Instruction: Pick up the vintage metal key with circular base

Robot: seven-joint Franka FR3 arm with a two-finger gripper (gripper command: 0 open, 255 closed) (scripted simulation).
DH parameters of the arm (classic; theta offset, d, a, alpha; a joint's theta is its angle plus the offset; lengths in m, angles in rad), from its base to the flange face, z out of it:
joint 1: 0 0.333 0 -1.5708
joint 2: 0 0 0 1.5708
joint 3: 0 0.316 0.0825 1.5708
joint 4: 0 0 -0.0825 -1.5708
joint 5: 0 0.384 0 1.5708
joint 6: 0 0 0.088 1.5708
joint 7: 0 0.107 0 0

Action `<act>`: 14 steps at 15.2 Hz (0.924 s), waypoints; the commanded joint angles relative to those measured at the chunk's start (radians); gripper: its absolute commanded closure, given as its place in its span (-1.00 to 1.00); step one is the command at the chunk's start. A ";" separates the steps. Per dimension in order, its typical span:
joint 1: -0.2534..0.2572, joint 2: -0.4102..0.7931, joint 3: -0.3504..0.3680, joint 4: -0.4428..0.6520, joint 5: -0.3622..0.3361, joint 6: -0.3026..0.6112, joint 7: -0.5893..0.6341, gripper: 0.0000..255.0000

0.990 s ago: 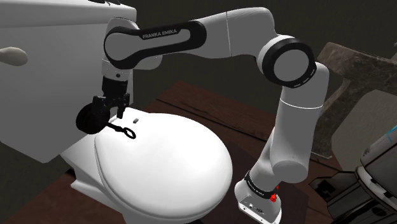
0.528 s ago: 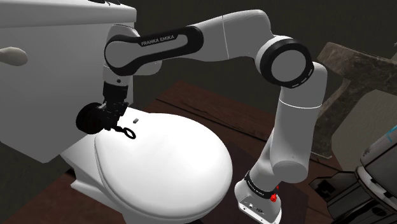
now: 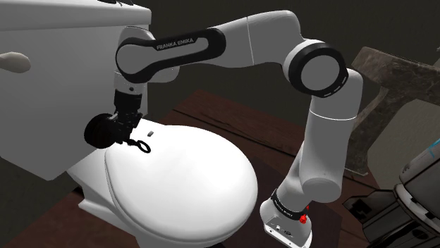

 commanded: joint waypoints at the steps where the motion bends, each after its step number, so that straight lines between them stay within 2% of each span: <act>1: -0.001 -0.008 0.000 0.011 -0.001 -0.018 0.005 1.00; 14: -0.005 -0.051 -0.001 0.125 -0.009 -0.170 0.046 1.00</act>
